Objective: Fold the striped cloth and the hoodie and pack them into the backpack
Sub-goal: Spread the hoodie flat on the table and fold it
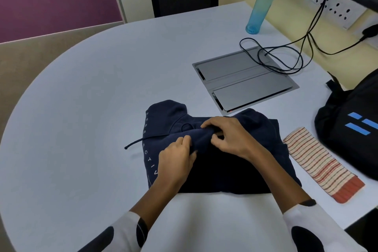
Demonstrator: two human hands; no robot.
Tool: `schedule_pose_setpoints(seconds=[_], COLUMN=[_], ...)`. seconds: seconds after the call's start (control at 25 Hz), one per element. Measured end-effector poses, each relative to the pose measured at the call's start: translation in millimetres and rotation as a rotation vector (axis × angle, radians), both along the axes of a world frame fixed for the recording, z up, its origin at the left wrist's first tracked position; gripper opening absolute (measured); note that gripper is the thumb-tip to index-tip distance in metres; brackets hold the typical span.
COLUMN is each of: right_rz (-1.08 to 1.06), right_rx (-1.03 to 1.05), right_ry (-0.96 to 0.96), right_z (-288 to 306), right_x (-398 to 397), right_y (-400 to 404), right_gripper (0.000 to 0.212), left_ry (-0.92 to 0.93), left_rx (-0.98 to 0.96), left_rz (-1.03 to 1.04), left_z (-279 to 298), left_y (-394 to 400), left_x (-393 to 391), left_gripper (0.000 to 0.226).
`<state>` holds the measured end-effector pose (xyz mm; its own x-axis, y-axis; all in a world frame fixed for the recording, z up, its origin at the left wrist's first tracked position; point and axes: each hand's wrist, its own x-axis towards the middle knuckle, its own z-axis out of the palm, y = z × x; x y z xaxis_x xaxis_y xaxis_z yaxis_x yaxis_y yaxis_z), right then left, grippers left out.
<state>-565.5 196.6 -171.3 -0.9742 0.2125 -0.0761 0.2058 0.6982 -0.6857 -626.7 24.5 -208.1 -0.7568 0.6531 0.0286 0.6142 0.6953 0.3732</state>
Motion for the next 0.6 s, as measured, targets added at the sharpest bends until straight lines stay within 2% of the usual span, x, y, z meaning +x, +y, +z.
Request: schedule_pose_setpoints(seconds=[0.04, 0.12, 0.16, 0.24, 0.28, 0.32, 0.4, 0.48, 0.6], right_rz=[0.072, 0.12, 0.108, 0.071, 0.038, -0.008, -0.072, -0.046, 0.046], right_rx=[0.043, 0.167, 0.256, 0.429, 0.478, 0.489, 0.441, 0.373, 0.14], right_ry=[-0.057, -0.145, -0.126, 0.01, 0.092, 0.162, 0.257, 0.254, -0.044], right_z=[-2, -10, -16, -27, -32, -37, -45, -52, -54], right_x=[1, 2, 1, -4, -6, -7, -4, 6, 22], right_y=[1, 1, -2, -10, -14, -16, -16, -12, -8], right_gripper=[0.051, 0.075, 0.076, 0.054, 0.04, 0.035, 0.037, 0.039, 0.053], left_ry=[0.07, 0.156, 0.192, 0.225, 0.231, 0.228, 0.231, 0.205, 0.157], left_rx=[0.015, 0.119, 0.174, 0.248, 0.26, 0.261, 0.241, 0.222, 0.272], left_rz=[-0.032, -0.094, -0.119, -0.182, -0.212, -0.246, -0.295, -0.286, -0.236], left_z=[1, -3, -4, -8, -10, -14, -23, -30, -32], left_y=[1, 0, 0, -3, -4, -5, -10, -13, -11], left_x=[-3, -7, -8, -8, -6, -4, 2, 6, 2], left_gripper=[0.018, 0.018, 0.019, 0.014, 0.014, 0.019, 0.031, 0.032, 0.027])
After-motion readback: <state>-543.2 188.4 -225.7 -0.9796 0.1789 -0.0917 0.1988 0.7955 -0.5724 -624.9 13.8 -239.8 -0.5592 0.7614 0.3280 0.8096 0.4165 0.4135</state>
